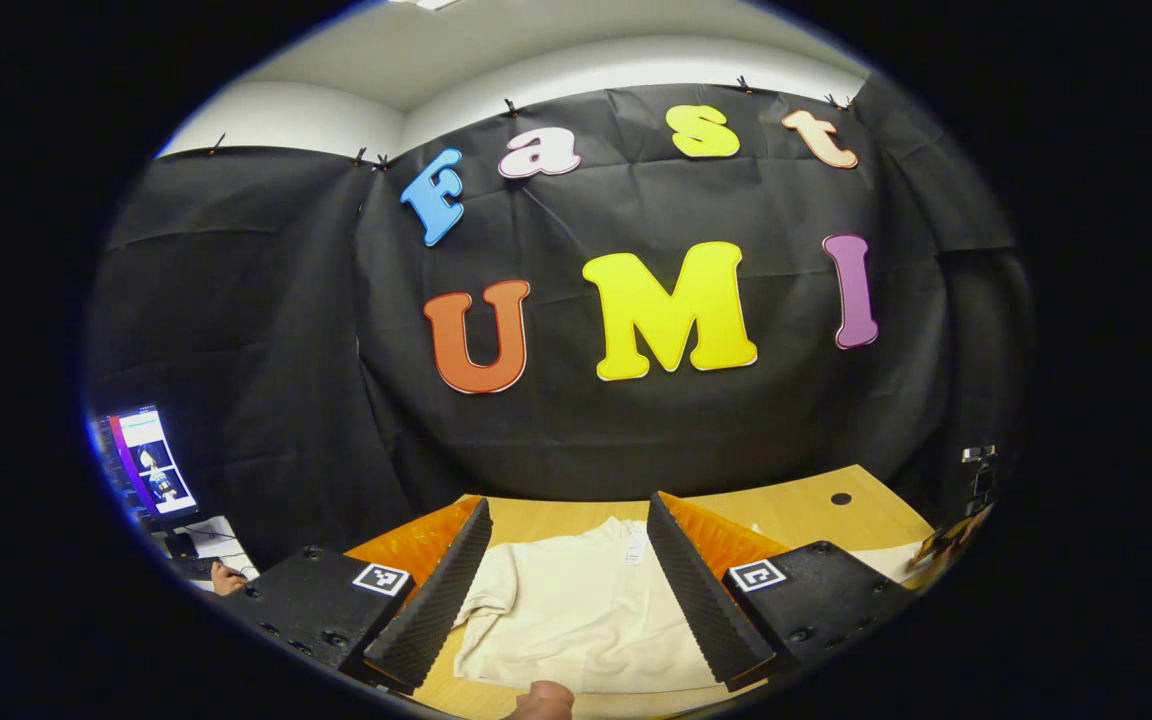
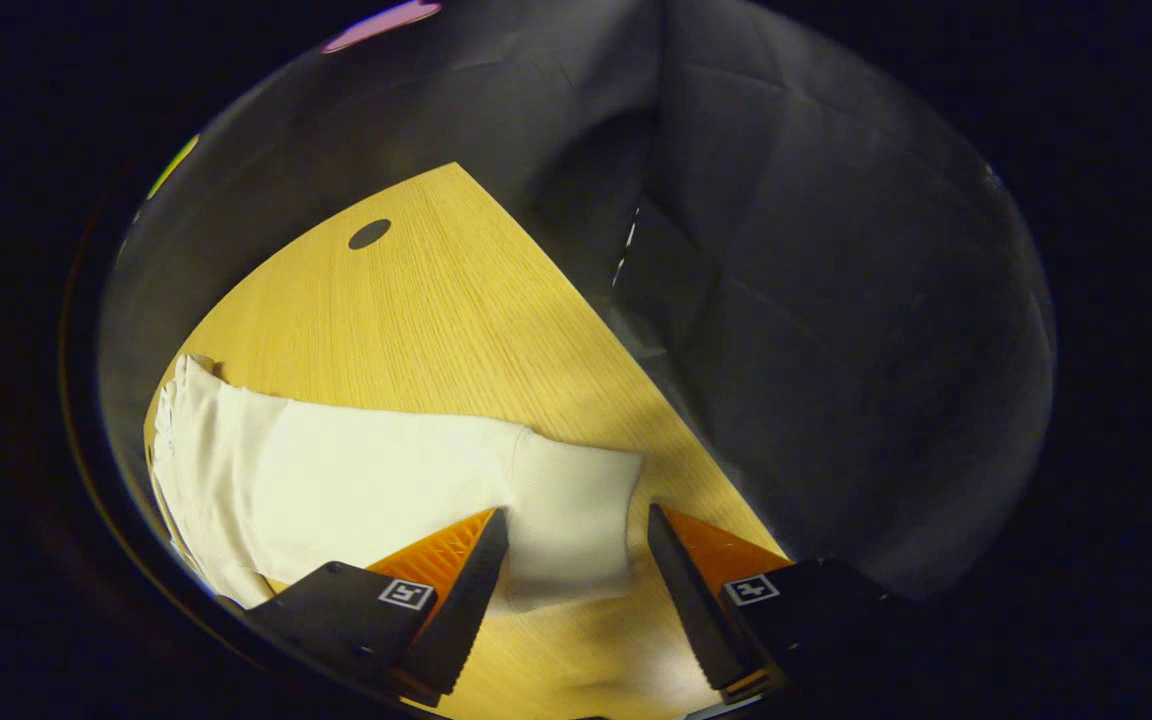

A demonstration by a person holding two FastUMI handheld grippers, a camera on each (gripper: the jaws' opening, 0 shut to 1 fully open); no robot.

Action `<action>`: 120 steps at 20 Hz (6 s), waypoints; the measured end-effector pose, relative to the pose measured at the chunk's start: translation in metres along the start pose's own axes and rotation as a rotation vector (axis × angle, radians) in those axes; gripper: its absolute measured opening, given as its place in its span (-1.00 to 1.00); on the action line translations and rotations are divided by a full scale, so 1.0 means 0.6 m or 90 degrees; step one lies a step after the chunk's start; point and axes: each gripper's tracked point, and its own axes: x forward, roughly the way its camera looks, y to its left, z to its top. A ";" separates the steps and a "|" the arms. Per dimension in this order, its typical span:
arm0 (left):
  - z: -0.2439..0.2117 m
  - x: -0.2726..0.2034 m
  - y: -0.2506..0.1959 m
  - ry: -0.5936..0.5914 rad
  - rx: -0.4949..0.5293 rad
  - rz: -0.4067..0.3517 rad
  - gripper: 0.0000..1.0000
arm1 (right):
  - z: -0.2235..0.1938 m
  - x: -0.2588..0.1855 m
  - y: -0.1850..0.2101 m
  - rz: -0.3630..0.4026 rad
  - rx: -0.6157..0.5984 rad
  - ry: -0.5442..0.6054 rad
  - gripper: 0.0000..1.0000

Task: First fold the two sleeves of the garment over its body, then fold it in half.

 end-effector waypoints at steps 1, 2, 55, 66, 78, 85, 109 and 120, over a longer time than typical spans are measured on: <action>-0.005 0.003 0.005 0.004 -0.004 -0.001 0.99 | 0.003 0.000 0.001 0.000 0.001 0.014 0.51; -0.008 0.006 0.011 0.007 -0.004 0.000 0.99 | 0.002 -0.003 -0.001 -0.001 -0.006 0.029 0.52; -0.081 0.109 0.211 0.000 -0.021 -0.078 1.00 | 0.005 -0.324 0.467 0.158 -0.201 -0.035 -0.99; -0.126 0.129 0.267 0.037 -0.024 -0.068 1.00 | -0.115 -0.359 0.770 0.269 -0.289 -0.014 -0.99; -0.199 0.122 0.377 0.091 -0.024 0.006 1.00 | -0.308 -0.329 1.035 0.361 -0.371 0.052 -0.99; -0.204 0.101 0.397 0.078 -0.051 -0.014 1.00 | -0.411 -0.284 1.120 0.361 -0.442 0.096 -0.98; -0.229 0.070 0.420 0.080 -0.033 -0.012 1.00 | -0.424 -0.283 1.124 0.338 -0.523 0.030 0.51; -0.229 0.098 0.384 0.095 -0.056 -0.005 0.99 | -0.217 -0.444 0.942 0.374 -0.447 -0.144 0.88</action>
